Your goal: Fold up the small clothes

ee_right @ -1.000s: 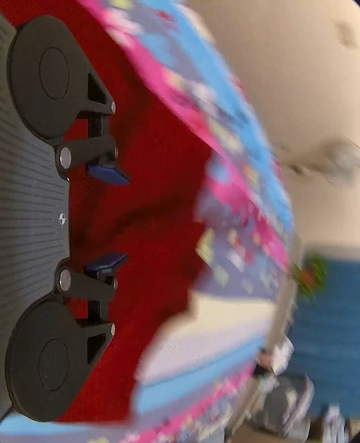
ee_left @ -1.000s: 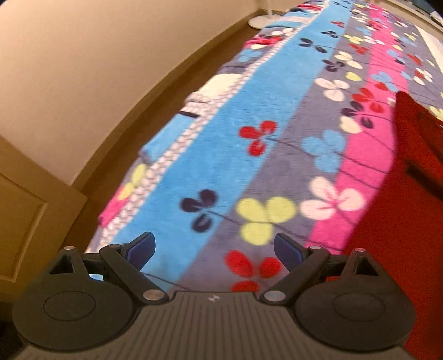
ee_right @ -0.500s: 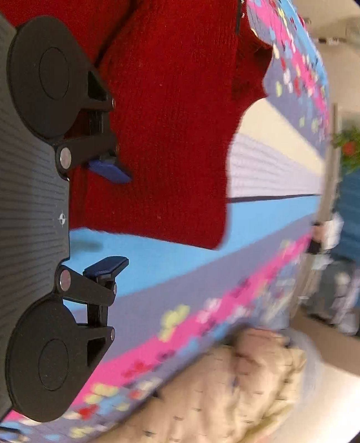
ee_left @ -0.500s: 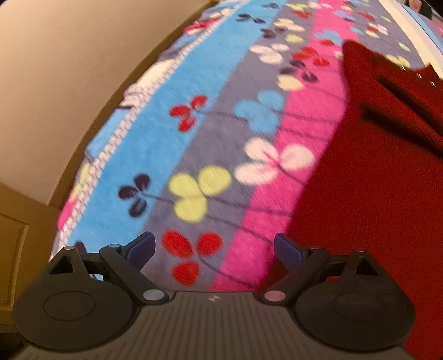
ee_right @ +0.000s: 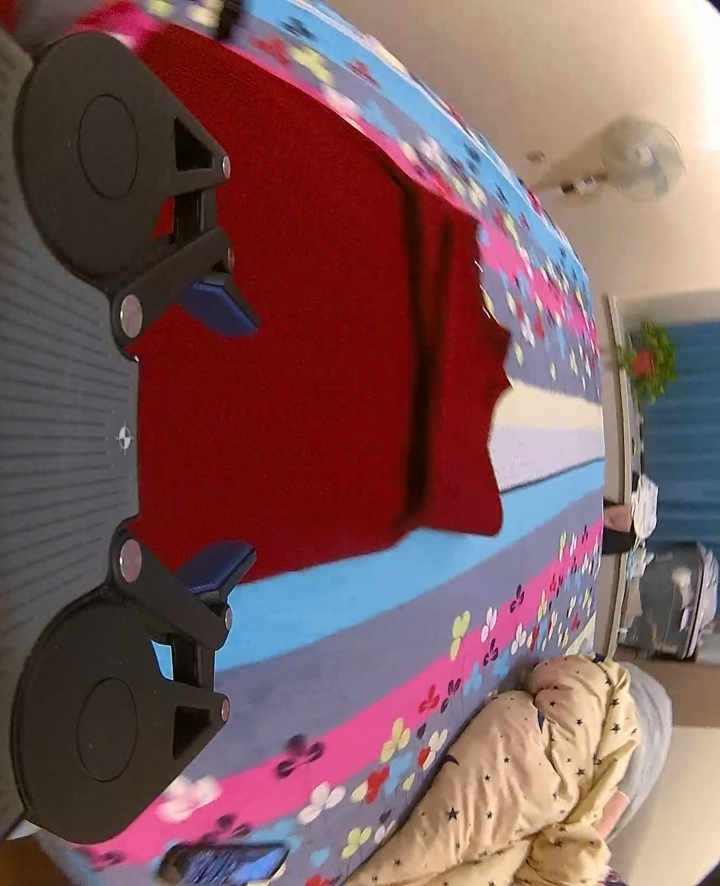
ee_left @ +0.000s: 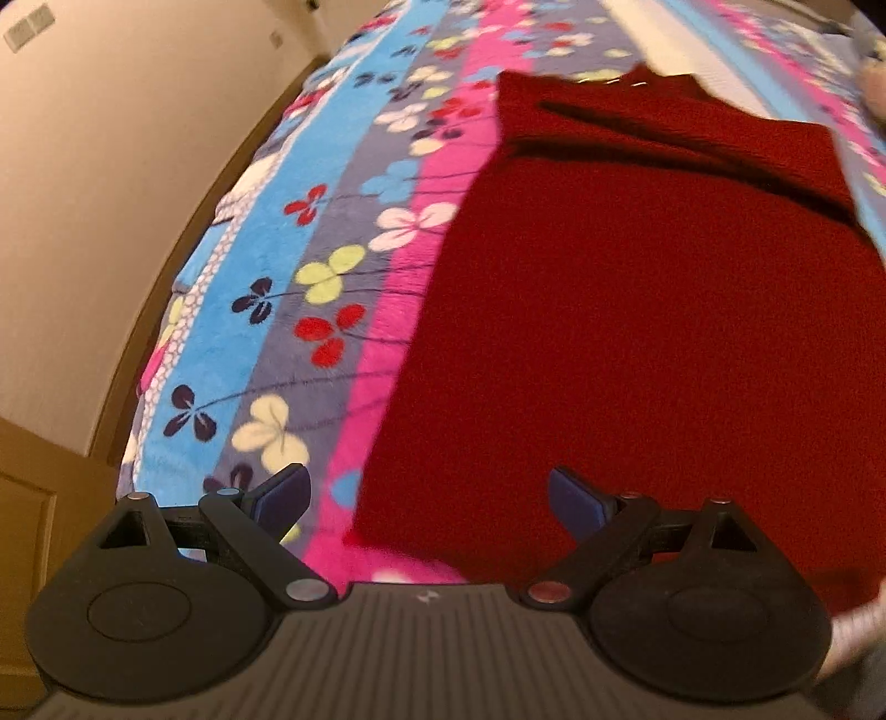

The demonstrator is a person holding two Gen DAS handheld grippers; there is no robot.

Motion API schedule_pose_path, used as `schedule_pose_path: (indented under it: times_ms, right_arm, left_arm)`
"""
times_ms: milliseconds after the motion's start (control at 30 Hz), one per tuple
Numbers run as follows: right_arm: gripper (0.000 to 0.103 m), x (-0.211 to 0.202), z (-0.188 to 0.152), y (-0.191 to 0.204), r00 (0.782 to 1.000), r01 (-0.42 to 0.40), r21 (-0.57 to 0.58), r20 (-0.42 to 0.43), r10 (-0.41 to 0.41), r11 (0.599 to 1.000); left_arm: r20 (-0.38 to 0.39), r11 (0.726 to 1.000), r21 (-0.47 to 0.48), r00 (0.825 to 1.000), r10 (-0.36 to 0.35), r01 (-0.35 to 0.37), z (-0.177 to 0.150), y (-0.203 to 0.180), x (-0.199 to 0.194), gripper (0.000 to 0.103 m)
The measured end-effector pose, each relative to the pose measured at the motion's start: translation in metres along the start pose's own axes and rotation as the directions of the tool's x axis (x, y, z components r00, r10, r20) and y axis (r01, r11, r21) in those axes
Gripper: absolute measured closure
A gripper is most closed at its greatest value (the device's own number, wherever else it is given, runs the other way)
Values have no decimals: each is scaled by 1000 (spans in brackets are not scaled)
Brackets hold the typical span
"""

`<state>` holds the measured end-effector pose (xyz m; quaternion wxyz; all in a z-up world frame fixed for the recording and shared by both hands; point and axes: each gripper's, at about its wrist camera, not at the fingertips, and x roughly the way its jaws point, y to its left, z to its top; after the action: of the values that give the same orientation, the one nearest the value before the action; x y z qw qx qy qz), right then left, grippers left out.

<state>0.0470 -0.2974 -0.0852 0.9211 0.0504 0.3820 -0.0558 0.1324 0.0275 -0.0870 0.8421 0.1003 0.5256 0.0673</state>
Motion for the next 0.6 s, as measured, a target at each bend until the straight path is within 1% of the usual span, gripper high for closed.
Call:
schedule_pose_path:
  times_ms: [100, 267, 433, 600]
  right_arm:
    - [20, -46, -24, 17, 999, -2, -45, 38, 4, 999]
    - [20, -90, -41, 31, 994, 0, -116, 109, 13, 993]
    - [20, -113, -49, 34, 991, -15, -114, 133, 30, 993]
    - [20, -125, -56, 37, 990, -22, -115, 137, 38, 993]
  left_arm:
    - [41, 999, 14, 998, -41, 40, -23, -4, -31, 8]
    - [93, 995, 30, 991, -95, 92, -53, -6, -71, 8]
    - [127, 993, 35, 985, -117, 114, -73, -6, -94, 8]
    - [143, 993, 36, 982, -120, 116, -81, -1, -103, 8]
